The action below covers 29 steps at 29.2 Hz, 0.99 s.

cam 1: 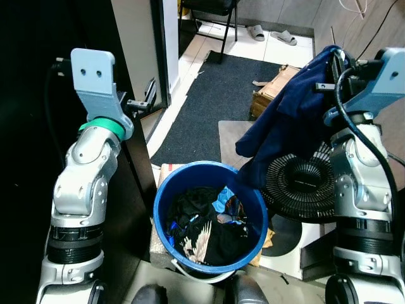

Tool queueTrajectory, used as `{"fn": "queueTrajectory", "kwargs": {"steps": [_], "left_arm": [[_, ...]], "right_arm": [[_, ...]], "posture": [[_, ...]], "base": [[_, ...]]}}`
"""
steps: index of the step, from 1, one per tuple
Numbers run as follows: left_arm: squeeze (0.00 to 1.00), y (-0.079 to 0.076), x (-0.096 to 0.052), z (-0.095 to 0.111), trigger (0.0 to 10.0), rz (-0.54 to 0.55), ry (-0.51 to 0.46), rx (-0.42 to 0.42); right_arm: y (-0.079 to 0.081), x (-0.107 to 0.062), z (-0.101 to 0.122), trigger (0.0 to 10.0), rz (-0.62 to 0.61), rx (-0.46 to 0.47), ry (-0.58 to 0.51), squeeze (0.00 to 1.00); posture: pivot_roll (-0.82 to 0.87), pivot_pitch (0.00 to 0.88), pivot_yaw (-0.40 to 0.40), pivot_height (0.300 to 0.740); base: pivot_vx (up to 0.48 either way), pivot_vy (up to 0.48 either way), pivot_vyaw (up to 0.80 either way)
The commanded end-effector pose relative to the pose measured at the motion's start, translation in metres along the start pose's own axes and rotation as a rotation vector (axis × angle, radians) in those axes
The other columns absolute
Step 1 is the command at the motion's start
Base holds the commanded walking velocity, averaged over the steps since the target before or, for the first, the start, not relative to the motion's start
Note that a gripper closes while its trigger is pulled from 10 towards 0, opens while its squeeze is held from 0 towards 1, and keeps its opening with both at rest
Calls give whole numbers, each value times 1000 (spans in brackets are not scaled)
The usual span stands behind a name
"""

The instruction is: Clothes washing

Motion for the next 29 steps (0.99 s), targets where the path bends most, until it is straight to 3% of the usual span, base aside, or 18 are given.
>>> {"fn": "queueTrajectory", "kwargs": {"steps": [1, 8, 15, 19, 24, 29], "left_arm": [[0, -6, -5, -12, 10000, -24, 32, 13], [0, -20, -44, -49, 10000, -48, 157, -3], [0, -22, -61, -58, 10000, -38, 195, -19], [0, -23, -63, -62, 10000, -35, 199, -18], [0, -24, -54, -59, 10000, -19, 176, -26], [0, -28, -32, -44, 10000, -1, 114, -46]], "right_arm": [[7, -5, -4, 10000, 24, -7, 16, 0], [26, -44, -48, 10000, 86, 24, 184, 0], [22, -65, -52, 10000, 108, 0, 242, 0], [22, -73, -53, 10000, 120, -7, 266, 0], [25, -75, -54, 10000, 130, -6, 275, 0], [34, -61, -53, 10000, 110, 39, 247, 0]], "posture": [[10, 79, -4, 714], [7, 73, -34, 740], [-7, 60, -46, 740], [-21, 55, -54, 740], [-30, 49, -58, 740], [-33, 41, -52, 740]], "base": [[0, 0, 0], [0, 0, 0], [0, 0, 0], [0, 0, 0], [0, 0, 0], [0, 0, -320]]}}
Point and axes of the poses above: a point about 5 cm out from each wrist's last joint towards the gripper, its own x axis pointing out of the wrist towards the gripper, its own z axis along the axis of the wrist's last joint, y = z × x, the point moved 3 cm from there along x, pointing out of the wrist towards the gripper, and after that the axes turned 10 degrees about x, right-handed, at the moved point
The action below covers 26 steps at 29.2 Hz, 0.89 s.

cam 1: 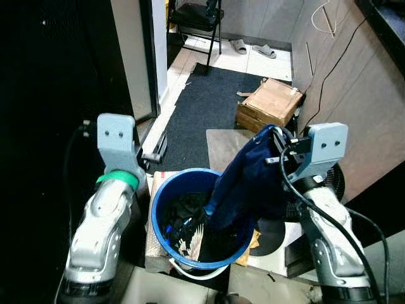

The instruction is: Clothes washing

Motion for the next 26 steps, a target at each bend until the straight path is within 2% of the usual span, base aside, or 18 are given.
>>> {"fn": "queueTrajectory", "kwargs": {"steps": [1, 6, 16, 21, 26], "left_arm": [[0, -1, 4, -1, 10000, 8, 4, -6], [0, -3, 10, 8, 10000, 8, -19, -17], [0, 0, 7, 14, 10000, 2, -33, -15], [0, 0, 12, 21, 10000, -10, -56, -10], [0, 0, 14, 23, 10000, -17, -63, -5]], "right_arm": [[-1, 5, 6, 10000, -13, 11, -27, 0], [-3, 16, 14, 10000, -37, 16, -58, 0], [-6, 18, 22, 10000, -67, 35, -86, 0], [-9, 24, 34, 10000, -92, 49, -126, 0], [-11, 27, 36, 10000, -109, 59, -136, 0]], "posture": [[-33, 41, -52, 740], [-27, 41, -46, 740], [-14, 43, -34, 740], [-10, 36, -18, 740], [-5, 34, -11, 740]], "base": [[0, 0, -800], [0, 0, -800], [0, 0, -800], [0, 0, -800], [0, 0, -800]]}}
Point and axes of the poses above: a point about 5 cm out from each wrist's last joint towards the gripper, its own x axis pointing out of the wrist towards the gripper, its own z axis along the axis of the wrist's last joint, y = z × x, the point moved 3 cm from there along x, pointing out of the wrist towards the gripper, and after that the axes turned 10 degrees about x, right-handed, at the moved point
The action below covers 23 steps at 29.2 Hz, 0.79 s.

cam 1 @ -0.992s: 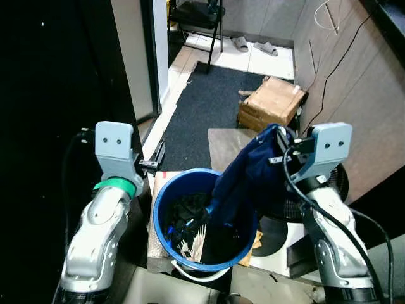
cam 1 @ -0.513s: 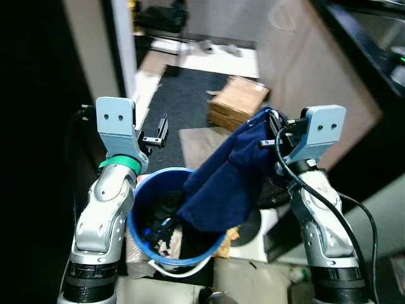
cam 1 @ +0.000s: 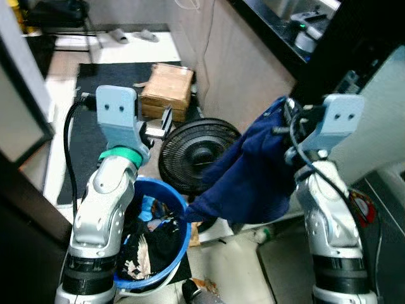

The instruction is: Clothes washing

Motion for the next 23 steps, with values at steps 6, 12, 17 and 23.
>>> {"fn": "queueTrajectory", "kwargs": {"steps": [6, 12, 17, 23], "left_arm": [[0, -2, 0, -4, 10000, -13, 19, -8], [0, -2, 0, -3, 10000, -17, 19, -5], [0, -3, 0, -3, 10000, -19, 19, -5], [0, -3, 2, -1, 10000, -25, 16, -3]], "right_arm": [[-5, 0, 0, 10000, -28, 9, -4, 0], [-6, -1, -2, 10000, -37, 14, -1, 0], [-6, -1, -2, 10000, -38, 15, -1, 0], [-7, 1, 1, 10000, -52, 33, -14, 0]], "posture": [[-3, 35, -8, 740], [-3, 36, -4, 740], [-3, 36, -4, 740], [0, 39, 1, 740]], "base": [[0, 0, -800], [0, 0, -800], [0, 0, -800], [0, 0, -800]]}}
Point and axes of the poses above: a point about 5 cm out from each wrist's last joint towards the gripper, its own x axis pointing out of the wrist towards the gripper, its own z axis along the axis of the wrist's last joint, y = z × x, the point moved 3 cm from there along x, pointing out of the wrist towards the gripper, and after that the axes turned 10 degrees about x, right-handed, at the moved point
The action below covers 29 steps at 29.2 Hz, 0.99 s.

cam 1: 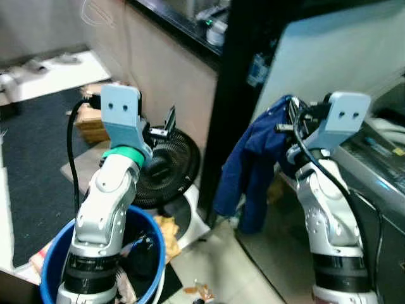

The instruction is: Clothes washing

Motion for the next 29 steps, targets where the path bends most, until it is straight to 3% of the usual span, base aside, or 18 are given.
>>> {"fn": "queueTrajectory", "kwargs": {"steps": [1, 14, 21, 25, 29], "left_arm": [[0, -2, 0, -2, 10000, -15, 9, -7], [0, -2, 1, 1, 10000, -14, 4, -7], [0, 1, 3, 5, 10000, -9, -6, -3], [0, 6, 6, 8, 10000, 3, -16, 4], [0, 8, 6, 9, 10000, 10, -21, 6]], "right_arm": [[-4, 2, 8, 10000, -20, 12, -35, 0], [-3, 4, 12, 10000, -25, 27, -51, 0], [5, 12, 31, 10000, -3, 50, -115, 0], [21, 21, 61, 10000, 56, 102, -216, 0], [26, 23, 72, 10000, 73, 124, -253, 0]], "posture": [[0, 39, 1, 740], [1, 40, 2, 740], [2, 40, 6, 740], [7, 39, 5, 740], [8, 39, 4, 740]], "base": [[0, 0, -800], [0, 0, -800], [0, 0, -800], [0, 0, -800], [0, 0, -800]]}}
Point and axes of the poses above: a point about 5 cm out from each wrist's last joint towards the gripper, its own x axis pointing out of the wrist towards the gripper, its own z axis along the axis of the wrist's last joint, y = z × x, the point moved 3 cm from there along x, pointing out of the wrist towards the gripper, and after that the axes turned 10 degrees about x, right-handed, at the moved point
